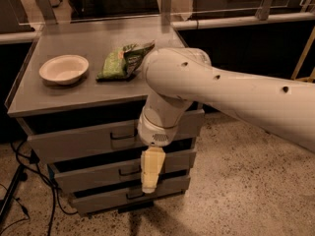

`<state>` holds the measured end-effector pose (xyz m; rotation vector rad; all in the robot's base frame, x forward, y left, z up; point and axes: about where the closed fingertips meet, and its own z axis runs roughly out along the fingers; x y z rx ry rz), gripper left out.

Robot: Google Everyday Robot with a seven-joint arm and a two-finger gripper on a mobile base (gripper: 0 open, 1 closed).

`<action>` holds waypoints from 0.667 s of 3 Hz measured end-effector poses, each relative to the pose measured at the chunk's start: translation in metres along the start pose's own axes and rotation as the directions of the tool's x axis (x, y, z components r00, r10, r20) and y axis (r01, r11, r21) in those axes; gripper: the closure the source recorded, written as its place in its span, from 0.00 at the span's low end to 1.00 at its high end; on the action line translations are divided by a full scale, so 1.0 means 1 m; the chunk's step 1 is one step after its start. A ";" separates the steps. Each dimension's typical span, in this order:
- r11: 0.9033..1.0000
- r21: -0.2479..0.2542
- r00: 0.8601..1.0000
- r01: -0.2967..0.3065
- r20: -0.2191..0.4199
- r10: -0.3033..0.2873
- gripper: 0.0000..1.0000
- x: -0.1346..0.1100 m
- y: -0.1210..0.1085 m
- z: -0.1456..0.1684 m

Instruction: Open top drawer

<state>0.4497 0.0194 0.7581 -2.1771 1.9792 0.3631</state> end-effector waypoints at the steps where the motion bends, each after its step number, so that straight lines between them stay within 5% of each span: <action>1: 1.000 -0.015 1.000 0.021 -0.003 -0.021 0.00 -0.009 -0.012 0.014; 2: 0.999 -0.025 0.999 0.046 0.005 -0.045 0.00 -0.020 -0.037 0.029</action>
Offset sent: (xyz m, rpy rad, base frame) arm 0.0360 0.0330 -0.0310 -0.0136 0.0197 0.0478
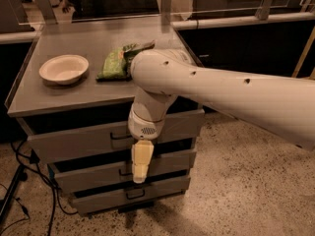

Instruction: Open top drawer

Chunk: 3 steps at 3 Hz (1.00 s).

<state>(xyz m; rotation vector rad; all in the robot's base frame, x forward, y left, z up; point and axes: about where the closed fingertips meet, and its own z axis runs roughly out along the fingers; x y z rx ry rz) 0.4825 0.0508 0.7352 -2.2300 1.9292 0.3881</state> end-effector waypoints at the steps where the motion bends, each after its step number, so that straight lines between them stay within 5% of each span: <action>1: 1.000 0.003 1.000 -0.007 0.009 0.007 0.00 -0.005 -0.004 0.010; 3: 0.999 -0.033 1.000 0.000 0.007 0.000 0.00 -0.018 -0.025 0.044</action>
Offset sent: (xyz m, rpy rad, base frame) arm 0.0305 0.0415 -0.0353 0.0043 0.0129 0.0134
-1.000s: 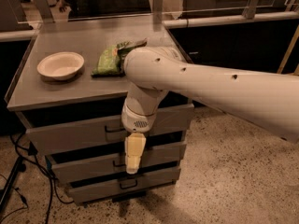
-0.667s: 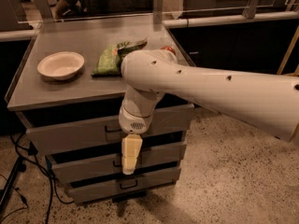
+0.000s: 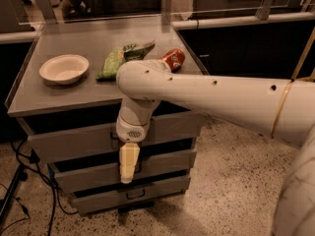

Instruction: Open top drawer

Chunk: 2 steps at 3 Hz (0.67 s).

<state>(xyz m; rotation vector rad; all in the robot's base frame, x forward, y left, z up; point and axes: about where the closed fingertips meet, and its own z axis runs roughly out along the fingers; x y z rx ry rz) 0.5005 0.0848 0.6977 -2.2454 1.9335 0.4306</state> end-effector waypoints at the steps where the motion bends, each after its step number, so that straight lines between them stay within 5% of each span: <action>1: 1.000 -0.028 1.000 0.000 -0.003 0.000 0.00 -0.002 -0.001 0.018; 2: 0.999 -0.043 1.000 0.001 -0.007 -0.001 0.00 0.000 -0.005 0.026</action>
Offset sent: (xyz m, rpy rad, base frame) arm 0.0076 0.0095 -0.0346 -0.0164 0.0508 0.0174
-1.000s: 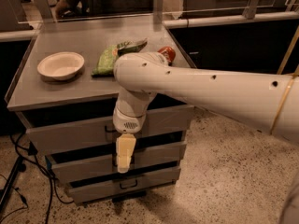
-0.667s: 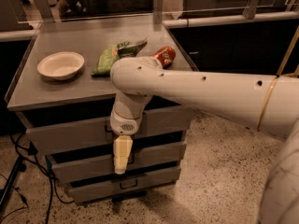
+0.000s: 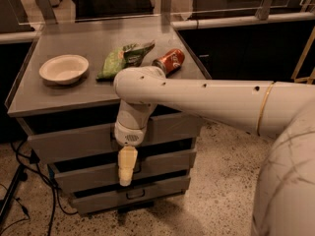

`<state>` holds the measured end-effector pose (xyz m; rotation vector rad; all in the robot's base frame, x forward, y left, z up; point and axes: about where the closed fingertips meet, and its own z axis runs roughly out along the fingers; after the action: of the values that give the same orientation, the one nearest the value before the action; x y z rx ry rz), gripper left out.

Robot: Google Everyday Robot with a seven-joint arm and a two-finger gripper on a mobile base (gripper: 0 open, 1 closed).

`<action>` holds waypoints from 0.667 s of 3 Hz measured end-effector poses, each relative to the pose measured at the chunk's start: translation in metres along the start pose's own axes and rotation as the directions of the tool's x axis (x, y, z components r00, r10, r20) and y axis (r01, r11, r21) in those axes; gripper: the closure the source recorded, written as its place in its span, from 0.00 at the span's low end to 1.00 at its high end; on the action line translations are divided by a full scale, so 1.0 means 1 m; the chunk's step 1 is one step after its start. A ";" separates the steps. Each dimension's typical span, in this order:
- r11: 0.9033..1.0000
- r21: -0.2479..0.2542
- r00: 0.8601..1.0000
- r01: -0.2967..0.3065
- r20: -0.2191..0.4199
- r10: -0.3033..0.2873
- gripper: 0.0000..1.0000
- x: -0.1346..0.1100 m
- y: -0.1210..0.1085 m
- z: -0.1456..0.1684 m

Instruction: Open top drawer

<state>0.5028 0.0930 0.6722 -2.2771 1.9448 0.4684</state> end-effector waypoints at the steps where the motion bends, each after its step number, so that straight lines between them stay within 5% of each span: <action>1: 1.000 0.013 1.000 -0.002 -0.027 0.002 0.00 0.012 -0.016 -0.007; 2: 1.000 0.013 1.000 -0.002 -0.027 0.003 0.00 0.012 -0.016 -0.007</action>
Offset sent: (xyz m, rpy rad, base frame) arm 0.0282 -0.0155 0.0038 -0.0333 -0.0294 -0.0121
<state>0.5207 0.0830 0.6730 -2.2857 1.9577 0.4264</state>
